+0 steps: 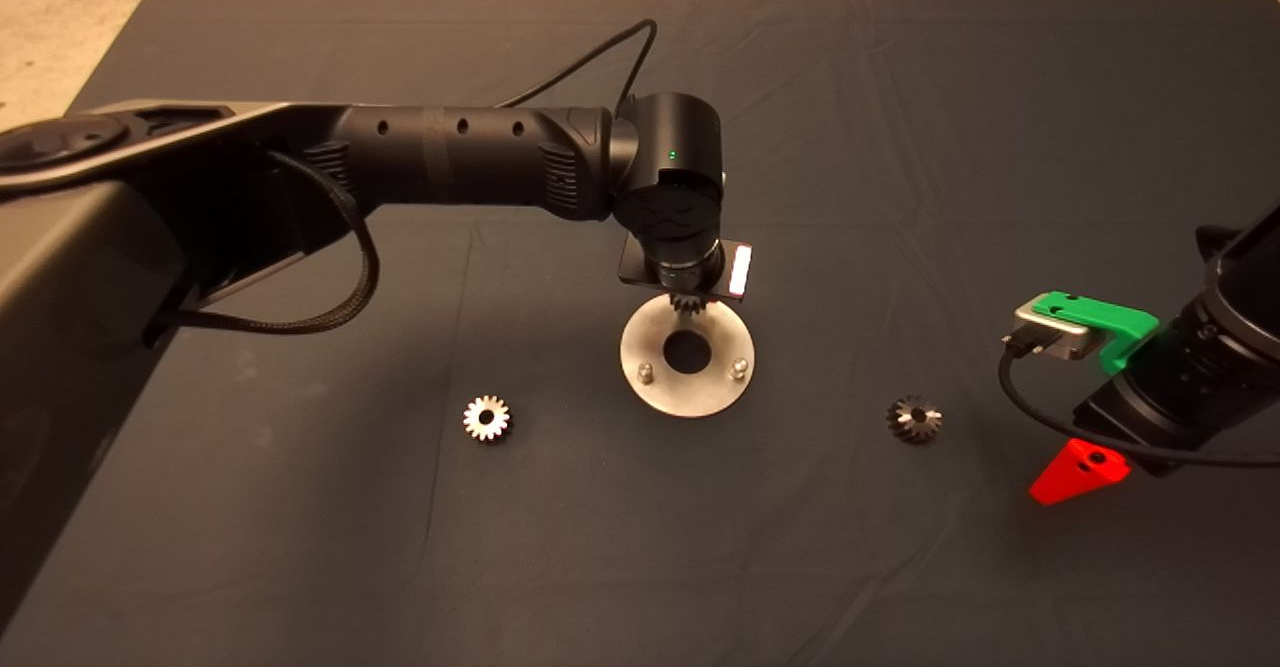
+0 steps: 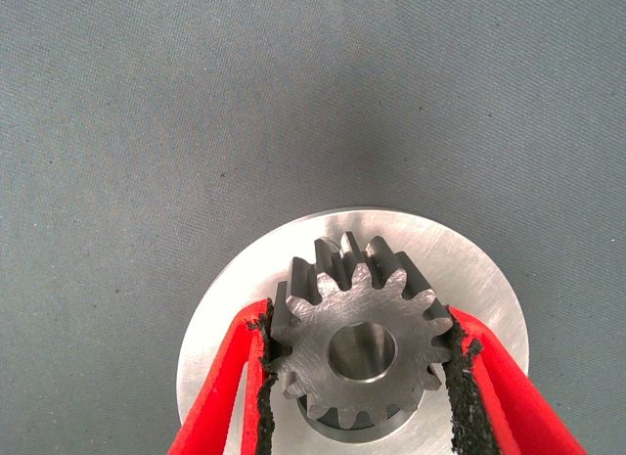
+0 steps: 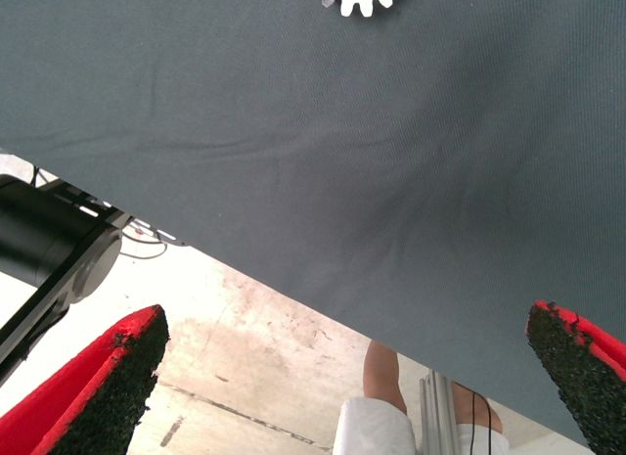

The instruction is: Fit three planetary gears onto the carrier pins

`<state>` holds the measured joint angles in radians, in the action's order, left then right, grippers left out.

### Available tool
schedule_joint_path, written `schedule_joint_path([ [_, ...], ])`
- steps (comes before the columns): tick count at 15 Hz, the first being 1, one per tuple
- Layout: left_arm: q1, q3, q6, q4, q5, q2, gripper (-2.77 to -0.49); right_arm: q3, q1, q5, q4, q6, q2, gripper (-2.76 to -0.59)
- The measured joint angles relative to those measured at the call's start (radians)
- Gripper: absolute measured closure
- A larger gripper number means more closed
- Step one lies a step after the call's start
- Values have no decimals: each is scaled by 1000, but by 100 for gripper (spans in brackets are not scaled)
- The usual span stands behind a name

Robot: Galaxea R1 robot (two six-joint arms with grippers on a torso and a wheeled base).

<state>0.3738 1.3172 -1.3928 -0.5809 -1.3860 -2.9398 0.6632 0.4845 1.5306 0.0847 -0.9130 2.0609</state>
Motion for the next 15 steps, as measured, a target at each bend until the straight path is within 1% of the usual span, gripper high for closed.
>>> schedule_joint_path([
  [3,0,5,7,-1,0,0,-90,0,0,0,0,0,0,-273],
  [7,1,15,40,0,5,0,-90,0,0,0,0,0,0,-273],
  [10,1,18,41,0,7,0,-90,0,-3,0,0,0,-1,-273],
  [12,4,32,49,0,10,-2,-90,0,-5,0,0,0,-3,-273],
  [15,3,42,55,-16,13,1,-90,0,-5,0,0,0,-3,-273],
])
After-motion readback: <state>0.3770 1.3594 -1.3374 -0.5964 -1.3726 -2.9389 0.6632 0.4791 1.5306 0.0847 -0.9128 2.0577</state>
